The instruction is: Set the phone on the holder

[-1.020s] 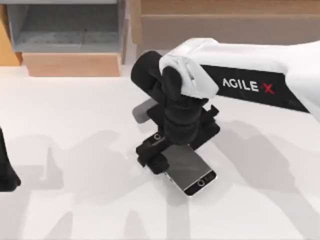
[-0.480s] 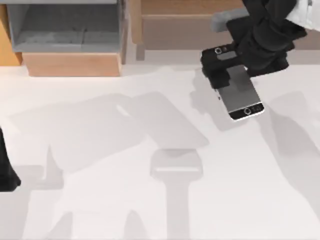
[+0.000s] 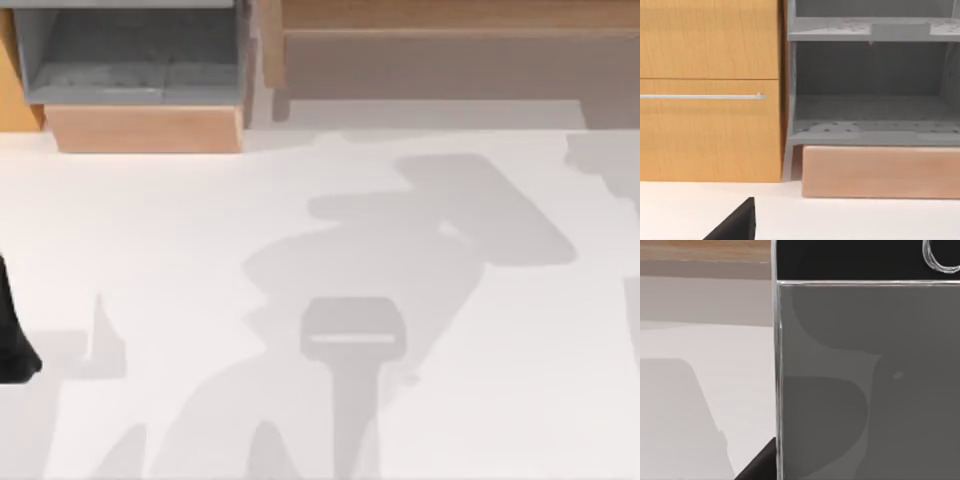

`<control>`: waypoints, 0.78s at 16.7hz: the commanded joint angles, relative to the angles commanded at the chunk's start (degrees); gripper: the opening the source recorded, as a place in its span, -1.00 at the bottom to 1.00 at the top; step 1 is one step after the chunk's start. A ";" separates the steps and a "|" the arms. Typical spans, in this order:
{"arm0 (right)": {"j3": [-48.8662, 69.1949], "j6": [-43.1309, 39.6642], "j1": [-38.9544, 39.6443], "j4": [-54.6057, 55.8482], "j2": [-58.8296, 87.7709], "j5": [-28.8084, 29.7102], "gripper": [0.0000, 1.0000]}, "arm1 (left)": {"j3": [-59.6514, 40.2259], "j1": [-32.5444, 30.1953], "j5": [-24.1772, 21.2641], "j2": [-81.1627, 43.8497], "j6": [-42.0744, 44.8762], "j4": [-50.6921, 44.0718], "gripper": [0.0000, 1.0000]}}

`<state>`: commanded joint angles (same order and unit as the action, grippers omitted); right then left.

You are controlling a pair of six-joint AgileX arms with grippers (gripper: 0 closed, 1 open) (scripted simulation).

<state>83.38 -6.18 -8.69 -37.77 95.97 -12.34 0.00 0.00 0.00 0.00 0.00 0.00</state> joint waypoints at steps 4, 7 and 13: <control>-6.79 -6.01 -13.85 6.92 -6.80 -6.62 -1.00 | 0.00 0.00 0.00 0.00 0.00 0.00 1.00; -12.16 -10.81 -22.20 12.40 -9.75 -12.16 -1.00 | 0.00 0.00 0.00 0.00 0.00 0.00 1.00; -21.31 -19.64 -33.52 22.07 -10.40 -24.05 -1.00 | 0.00 0.00 0.00 0.00 0.00 0.00 1.00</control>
<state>62.07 -25.82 -42.22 -15.70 85.57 -36.39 0.00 0.00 0.00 0.00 0.00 0.00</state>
